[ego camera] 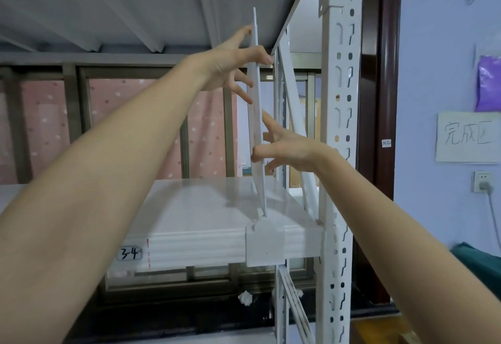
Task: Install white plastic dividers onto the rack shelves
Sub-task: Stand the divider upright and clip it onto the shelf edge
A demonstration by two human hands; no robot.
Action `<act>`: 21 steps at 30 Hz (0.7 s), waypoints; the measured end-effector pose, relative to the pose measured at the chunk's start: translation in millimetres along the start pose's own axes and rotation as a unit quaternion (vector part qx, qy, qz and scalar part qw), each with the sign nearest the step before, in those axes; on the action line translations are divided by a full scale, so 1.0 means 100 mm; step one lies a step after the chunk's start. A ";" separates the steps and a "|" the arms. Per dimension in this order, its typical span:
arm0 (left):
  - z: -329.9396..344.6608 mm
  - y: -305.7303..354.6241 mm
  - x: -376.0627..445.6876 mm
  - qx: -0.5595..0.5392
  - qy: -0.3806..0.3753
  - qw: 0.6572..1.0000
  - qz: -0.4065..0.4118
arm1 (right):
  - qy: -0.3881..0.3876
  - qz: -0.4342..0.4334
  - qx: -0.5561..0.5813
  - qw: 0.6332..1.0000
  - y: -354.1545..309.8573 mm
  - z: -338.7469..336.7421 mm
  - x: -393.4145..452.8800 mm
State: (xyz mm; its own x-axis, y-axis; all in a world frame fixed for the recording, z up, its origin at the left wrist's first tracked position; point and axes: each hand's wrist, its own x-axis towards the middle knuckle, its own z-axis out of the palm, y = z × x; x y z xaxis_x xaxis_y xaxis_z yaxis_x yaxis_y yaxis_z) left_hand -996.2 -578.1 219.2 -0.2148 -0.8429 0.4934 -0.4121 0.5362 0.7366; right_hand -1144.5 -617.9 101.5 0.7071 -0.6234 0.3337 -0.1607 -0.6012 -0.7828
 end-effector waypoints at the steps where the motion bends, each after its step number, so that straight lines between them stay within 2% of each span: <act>1: 0.01 0.00 0.00 0.001 -0.001 1.000 0.002 | 0.006 0.002 -0.002 1.000 0.00 0.01 -0.02; 6: 0.07 -0.06 0.03 -0.003 0.012 0.999 0.049 | 0.043 0.000 0.007 0.999 0.06 0.08 -0.09; 12: 0.14 -0.11 0.07 -0.004 0.029 0.995 0.098 | 0.023 -0.027 0.021 0.999 0.16 0.18 -0.08; 15: 0.17 -0.11 0.12 0.016 0.036 0.992 0.120 | 0.038 -0.045 0.029 0.998 0.22 0.20 -0.08; 21: 0.23 -0.20 0.18 0.023 0.077 0.988 0.134 | 0.065 -0.057 0.051 0.995 0.31 0.28 -0.12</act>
State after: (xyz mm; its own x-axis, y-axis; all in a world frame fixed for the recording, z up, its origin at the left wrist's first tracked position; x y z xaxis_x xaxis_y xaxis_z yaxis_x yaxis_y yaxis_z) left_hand -1011.8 -604.8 202.9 -0.1854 -0.6516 0.7356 -0.3995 0.7339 0.5494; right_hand -1139.0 -615.4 58.4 0.6200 -0.6173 0.4843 -0.0087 -0.6226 -0.7825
